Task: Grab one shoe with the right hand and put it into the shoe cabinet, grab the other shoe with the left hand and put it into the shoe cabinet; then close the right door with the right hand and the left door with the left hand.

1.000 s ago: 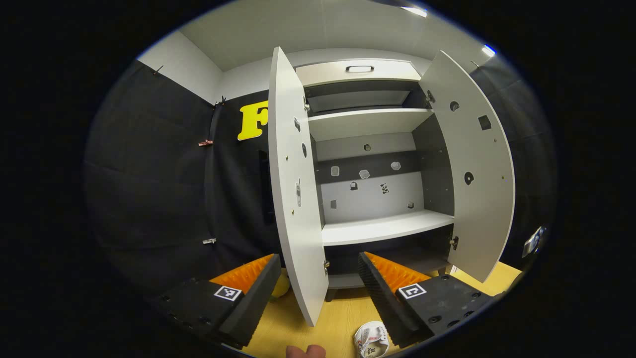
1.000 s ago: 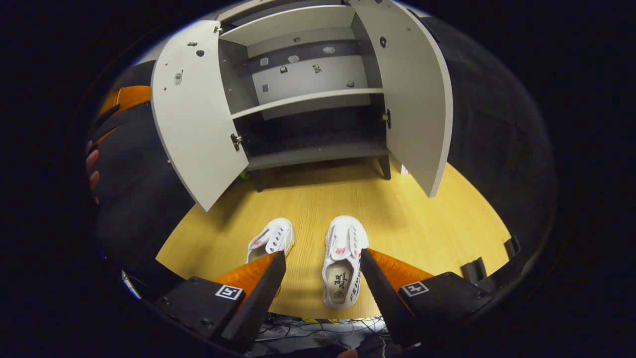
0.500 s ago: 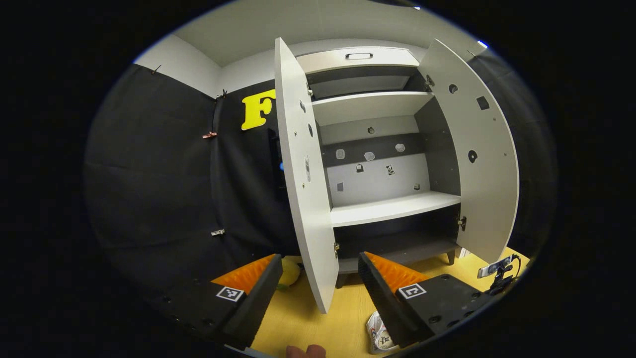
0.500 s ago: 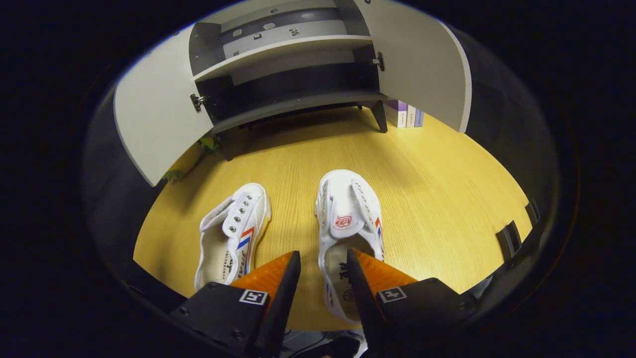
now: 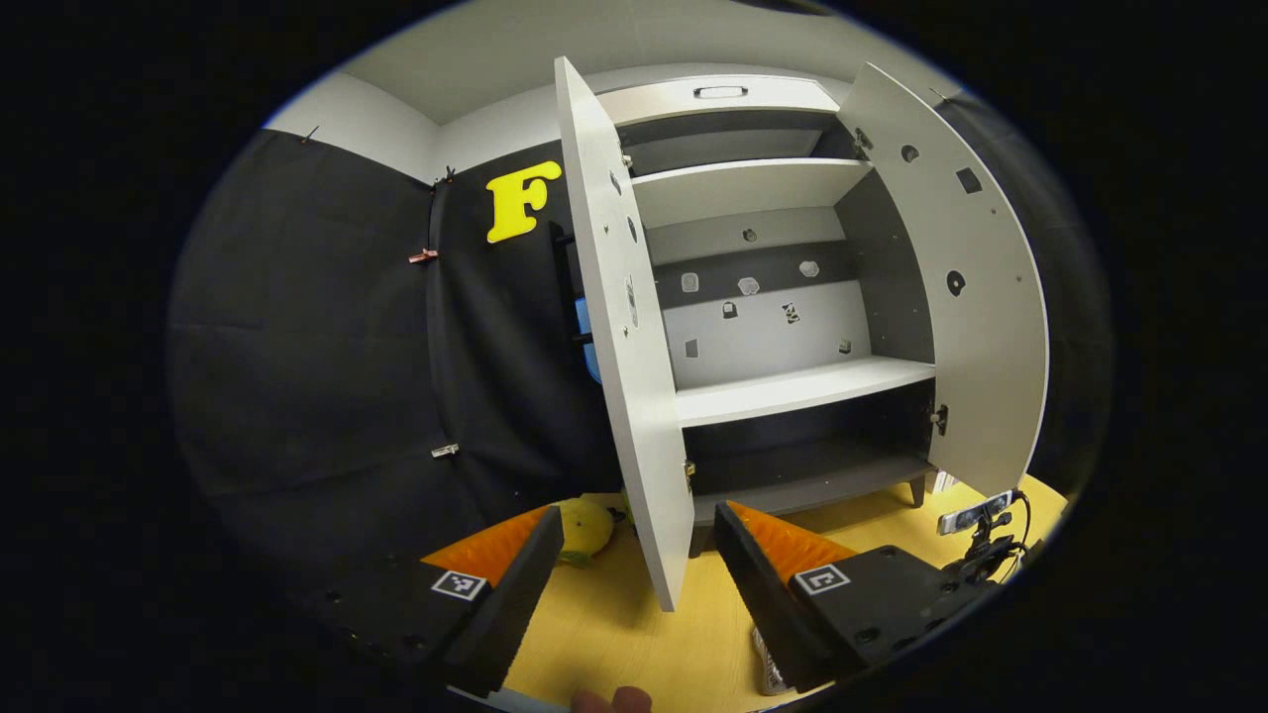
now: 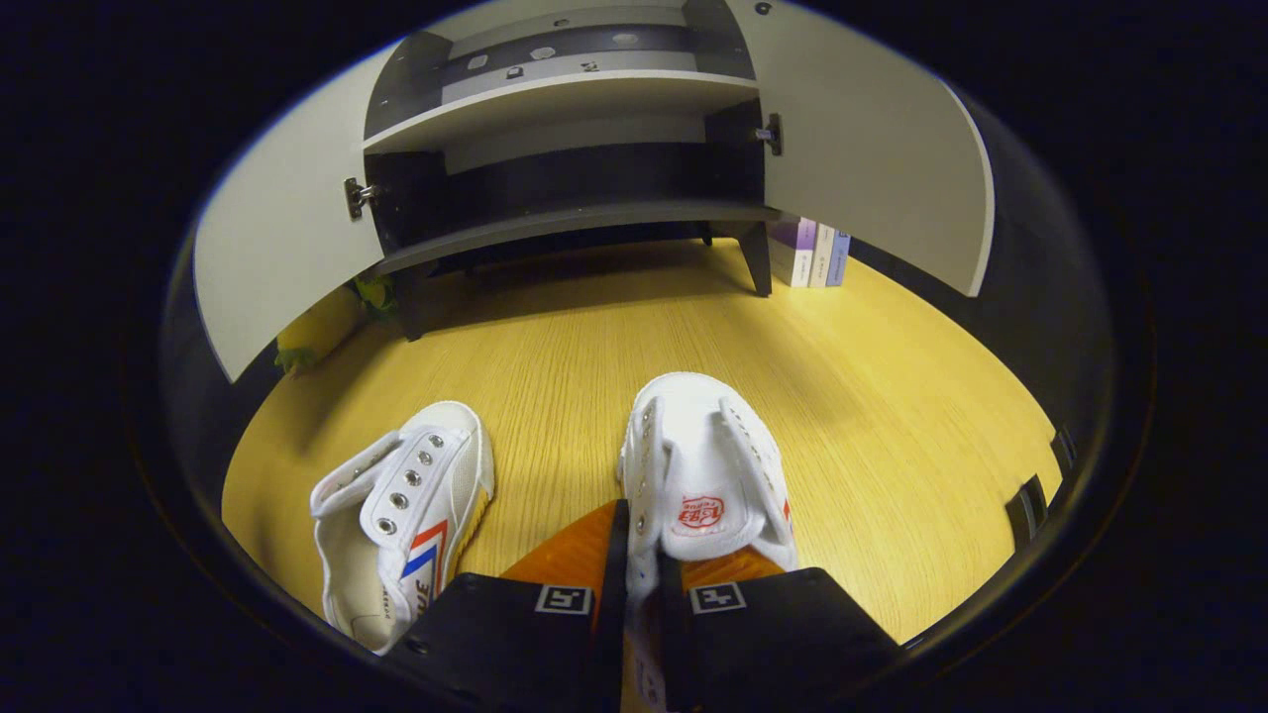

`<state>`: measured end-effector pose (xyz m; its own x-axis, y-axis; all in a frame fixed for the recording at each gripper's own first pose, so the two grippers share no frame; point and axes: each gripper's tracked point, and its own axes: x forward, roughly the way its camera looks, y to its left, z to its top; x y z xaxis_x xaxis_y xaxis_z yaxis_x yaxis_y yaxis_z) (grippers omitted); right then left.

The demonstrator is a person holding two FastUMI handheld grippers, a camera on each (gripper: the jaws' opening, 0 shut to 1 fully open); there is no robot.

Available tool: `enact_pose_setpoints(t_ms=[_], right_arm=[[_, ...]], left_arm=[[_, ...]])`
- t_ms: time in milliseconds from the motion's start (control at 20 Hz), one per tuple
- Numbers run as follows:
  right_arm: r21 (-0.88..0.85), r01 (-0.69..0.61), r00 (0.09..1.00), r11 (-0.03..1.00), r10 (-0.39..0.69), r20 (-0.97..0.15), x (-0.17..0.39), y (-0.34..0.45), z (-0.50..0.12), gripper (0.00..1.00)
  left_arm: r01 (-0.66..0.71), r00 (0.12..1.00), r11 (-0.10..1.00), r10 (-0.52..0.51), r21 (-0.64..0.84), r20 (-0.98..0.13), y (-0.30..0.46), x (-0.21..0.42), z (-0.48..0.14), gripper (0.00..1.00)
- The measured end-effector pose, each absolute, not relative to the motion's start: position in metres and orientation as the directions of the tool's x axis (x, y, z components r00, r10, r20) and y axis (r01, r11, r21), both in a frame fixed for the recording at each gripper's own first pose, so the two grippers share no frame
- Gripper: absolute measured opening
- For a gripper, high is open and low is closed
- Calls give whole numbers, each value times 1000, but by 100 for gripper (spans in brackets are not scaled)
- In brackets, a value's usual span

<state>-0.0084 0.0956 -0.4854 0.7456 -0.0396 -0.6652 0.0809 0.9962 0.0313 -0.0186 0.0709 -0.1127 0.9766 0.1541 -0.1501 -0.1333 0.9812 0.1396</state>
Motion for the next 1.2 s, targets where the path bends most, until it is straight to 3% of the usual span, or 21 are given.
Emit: enact_pose_setpoints(t_ms=[50, 100, 150, 600, 1200], right_arm=[[29, 66, 759, 997, -31, -650, -4, 97, -483, 23], [44, 57, 756, 997, -15, -654, -1, 96, -487, 11], [68, 64, 755, 996, -3, -655, -2, 96, -482, 6], [144, -2, 771, 990, 93, -630, -5, 79, -413, 6], [107, -111, 863, 988, 149, -483, 47, 84, -197, 6]], left_arm=[[-136, 976, 980, 158, 145, -150, 73, -18, -113, 96], [-137, 975, 980, 159, 147, -153, 73, -19, -114, 96], [-136, 975, 980, 159, 149, -154, 73, -19, -115, 96], [-107, 982, 986, 125, 128, -145, 56, -6, -114, 96], [-63, 991, 997, 68, 45, -114, 34, -1, -99, 96]])
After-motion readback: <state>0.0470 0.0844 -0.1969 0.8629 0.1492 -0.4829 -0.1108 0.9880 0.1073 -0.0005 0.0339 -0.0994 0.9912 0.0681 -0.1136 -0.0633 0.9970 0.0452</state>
